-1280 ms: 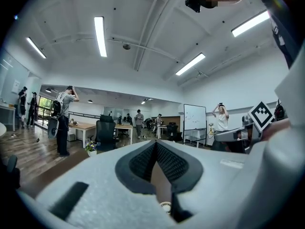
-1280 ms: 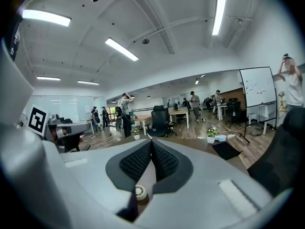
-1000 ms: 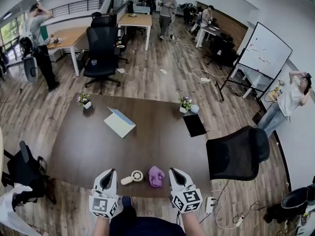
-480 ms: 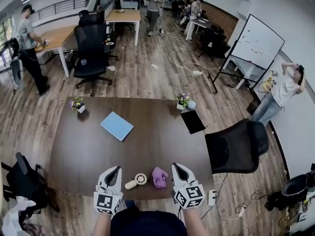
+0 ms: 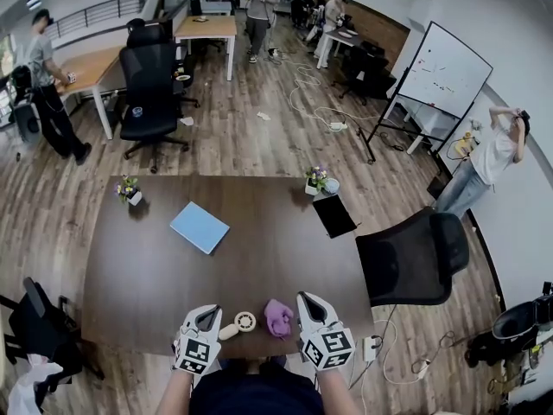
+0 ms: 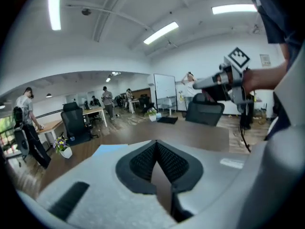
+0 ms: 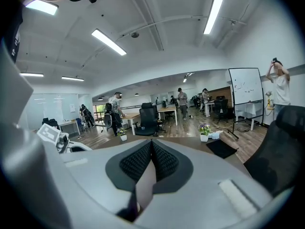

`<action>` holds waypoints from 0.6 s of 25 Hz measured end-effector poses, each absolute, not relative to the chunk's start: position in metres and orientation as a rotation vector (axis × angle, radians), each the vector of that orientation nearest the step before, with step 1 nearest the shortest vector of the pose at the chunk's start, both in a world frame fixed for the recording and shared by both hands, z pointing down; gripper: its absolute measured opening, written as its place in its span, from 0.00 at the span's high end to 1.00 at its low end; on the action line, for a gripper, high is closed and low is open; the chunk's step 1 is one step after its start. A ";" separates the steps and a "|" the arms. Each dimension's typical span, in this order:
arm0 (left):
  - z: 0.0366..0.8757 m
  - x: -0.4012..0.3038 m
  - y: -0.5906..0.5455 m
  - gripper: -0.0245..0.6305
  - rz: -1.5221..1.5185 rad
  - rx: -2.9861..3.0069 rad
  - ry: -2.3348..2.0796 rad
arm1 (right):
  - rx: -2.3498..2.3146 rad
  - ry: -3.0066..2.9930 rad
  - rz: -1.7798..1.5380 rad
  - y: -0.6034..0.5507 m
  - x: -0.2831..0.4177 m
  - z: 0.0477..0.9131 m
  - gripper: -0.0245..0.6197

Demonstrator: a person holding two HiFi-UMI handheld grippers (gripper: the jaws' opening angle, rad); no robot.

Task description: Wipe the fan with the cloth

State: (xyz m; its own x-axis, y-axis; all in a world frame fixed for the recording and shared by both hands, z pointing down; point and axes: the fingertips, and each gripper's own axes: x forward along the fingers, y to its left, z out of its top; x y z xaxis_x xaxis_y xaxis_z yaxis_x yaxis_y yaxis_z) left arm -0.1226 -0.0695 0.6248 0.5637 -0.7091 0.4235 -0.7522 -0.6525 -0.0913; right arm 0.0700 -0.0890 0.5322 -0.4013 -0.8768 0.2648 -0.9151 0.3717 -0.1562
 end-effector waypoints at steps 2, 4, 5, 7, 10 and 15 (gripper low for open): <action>0.656 -0.118 -0.064 0.97 0.772 2.673 -1.176 | 1.608 -2.498 0.419 -0.092 0.070 0.533 0.94; 0.680 -0.113 -0.058 0.97 0.855 2.652 -1.107 | 1.573 -2.503 0.426 -0.096 0.072 0.537 0.94; 0.692 -0.112 -0.054 0.97 0.895 2.638 -1.084 | 1.554 -2.504 0.432 -0.097 0.073 0.540 0.94; 0.716 -0.111 -0.047 0.95 0.949 2.586 -1.046 | 1.524 -2.509 0.437 -0.098 0.074 0.545 0.94; 0.747 -0.107 -0.041 0.89 0.998 2.504 -0.970 | 1.490 -2.513 0.441 -0.103 0.074 0.549 0.94; 0.785 -0.103 -0.028 0.76 1.121 2.459 -0.855 | 1.444 -2.507 0.453 -0.104 0.074 0.561 0.94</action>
State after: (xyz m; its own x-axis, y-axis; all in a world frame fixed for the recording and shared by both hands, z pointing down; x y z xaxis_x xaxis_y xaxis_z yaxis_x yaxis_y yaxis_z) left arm -0.1032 -0.0280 0.7847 0.5170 -0.3912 0.7614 -0.6307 -0.7755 0.0298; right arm 0.0739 -0.1044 0.5609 -0.4966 -0.8020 0.3319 -0.8674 0.4720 -0.1575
